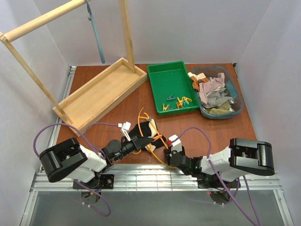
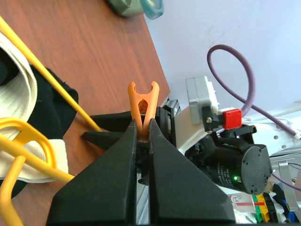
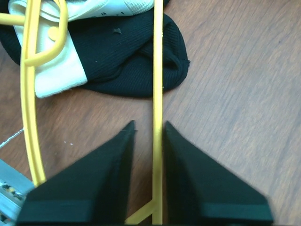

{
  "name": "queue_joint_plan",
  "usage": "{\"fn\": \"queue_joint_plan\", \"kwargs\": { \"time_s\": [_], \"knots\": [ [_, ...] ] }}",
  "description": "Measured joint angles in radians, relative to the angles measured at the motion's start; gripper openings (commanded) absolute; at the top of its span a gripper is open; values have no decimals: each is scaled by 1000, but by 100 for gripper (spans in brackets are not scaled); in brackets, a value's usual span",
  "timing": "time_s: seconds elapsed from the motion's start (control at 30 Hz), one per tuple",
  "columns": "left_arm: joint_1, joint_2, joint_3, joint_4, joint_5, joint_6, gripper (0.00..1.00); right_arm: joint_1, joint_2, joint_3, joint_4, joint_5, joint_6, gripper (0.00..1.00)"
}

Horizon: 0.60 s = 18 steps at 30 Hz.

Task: Clip the underwear to the hanger
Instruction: Clamp the underwear onto the hanger.

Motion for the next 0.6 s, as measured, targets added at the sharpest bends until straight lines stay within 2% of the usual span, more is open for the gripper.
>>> {"fn": "queue_joint_plan", "kwargs": {
  "time_s": [0.03, 0.13, 0.33, 0.6],
  "knots": [
    [0, -9, 0, -3, 0, 2, 0, 0, 4, 3, -2, 3, 2, 10],
    [0, -26, 0, -13, -1, 5, 0, 0, 11, 15, -11, 3, 12, 1],
    [0, -41, 0, -22, -6, 11, 0, 29, 12, 63, -97, 38, 5, 1],
    [0, -45, 0, -21, -7, 6, 0, 110, -15, 210, -304, 193, 37, 1]
  ]
}}
